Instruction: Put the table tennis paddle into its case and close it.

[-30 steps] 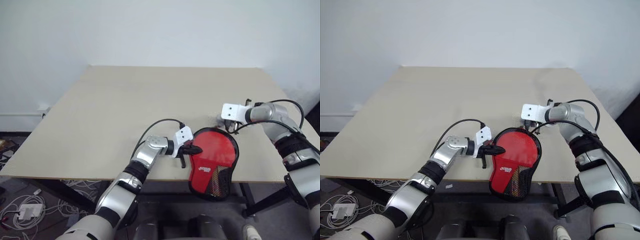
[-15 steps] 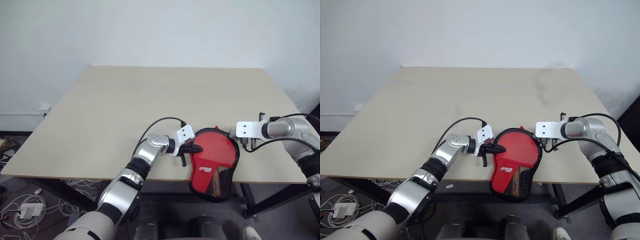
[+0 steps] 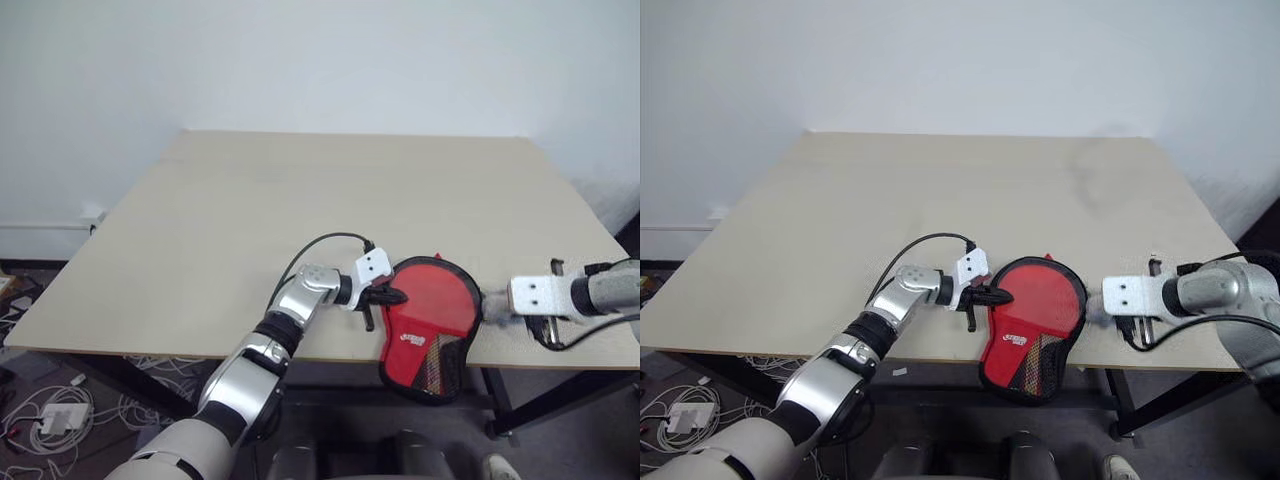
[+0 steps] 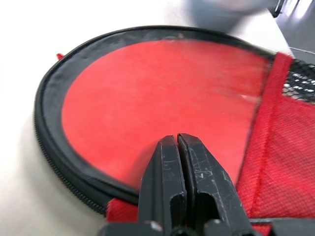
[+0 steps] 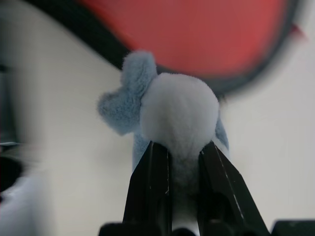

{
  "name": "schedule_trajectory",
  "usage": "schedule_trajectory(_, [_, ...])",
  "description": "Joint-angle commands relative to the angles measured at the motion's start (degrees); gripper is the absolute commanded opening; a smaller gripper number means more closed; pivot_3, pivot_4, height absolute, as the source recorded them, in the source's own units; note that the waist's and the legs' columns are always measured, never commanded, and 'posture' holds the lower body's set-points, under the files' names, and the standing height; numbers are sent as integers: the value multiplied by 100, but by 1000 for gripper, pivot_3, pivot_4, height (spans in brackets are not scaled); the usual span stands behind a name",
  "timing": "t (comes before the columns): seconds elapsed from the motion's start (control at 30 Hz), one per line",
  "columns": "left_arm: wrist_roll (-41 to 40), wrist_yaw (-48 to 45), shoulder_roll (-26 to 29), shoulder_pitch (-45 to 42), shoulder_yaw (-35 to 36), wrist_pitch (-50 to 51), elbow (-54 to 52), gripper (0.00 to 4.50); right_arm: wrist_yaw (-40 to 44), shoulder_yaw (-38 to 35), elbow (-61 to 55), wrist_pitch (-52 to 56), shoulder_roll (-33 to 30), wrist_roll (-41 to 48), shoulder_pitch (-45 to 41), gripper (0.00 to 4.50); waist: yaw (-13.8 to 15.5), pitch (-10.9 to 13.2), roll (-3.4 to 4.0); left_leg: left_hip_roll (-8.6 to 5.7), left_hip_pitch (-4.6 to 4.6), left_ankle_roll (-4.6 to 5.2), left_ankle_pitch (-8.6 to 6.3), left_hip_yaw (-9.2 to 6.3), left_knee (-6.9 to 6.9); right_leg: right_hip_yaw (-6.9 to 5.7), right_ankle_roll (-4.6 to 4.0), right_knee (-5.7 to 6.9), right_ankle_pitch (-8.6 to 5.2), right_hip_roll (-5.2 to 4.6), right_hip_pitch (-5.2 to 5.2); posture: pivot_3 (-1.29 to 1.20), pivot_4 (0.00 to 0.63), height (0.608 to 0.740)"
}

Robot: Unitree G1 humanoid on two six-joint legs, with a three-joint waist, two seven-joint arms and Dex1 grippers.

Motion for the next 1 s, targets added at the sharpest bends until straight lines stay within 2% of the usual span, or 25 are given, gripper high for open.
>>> schedule_trajectory(0.03, [-87, -13, -78, -275, 193, -101, -52, 0, 441, -509, -787, 225, -331, 635, 380, 398, -1, 3, -6, 4, 1, 2, -1, -1, 2, 0, 0, 0, 0, 0, 1, 0, 0, 740])
schedule_trajectory(0.53, [-33, -65, -76, -298, 252, -115, -23, 0, 840, -872, -2223, 559, -548, 1457, 1232, 398, 102, 10, -29, 7, -3, 6, -5, -5, 9, -4, -1, 0, -1, -1, 1, 0, 0, 740])
schedule_trajectory(0.77, [-47, -62, -200, -325, 245, -101, 13, 0, 625, -594, -1772, 414, -459, 1102, 820, 398, 111, 13, -42, 12, -3, 12, -8, -7, 16, -5, -2, 0, -2, -2, 4, 0, 0, 740])
schedule_trajectory(1.0, [-53, -83, -553, -538, 229, -81, 174, 0, 525, -358, -1732, 486, -374, 1040, 637, 398, 111, 15, -46, 10, -5, 12, -8, -6, 18, -5, -2, 0, -1, -2, 3, 0, 0, 740])
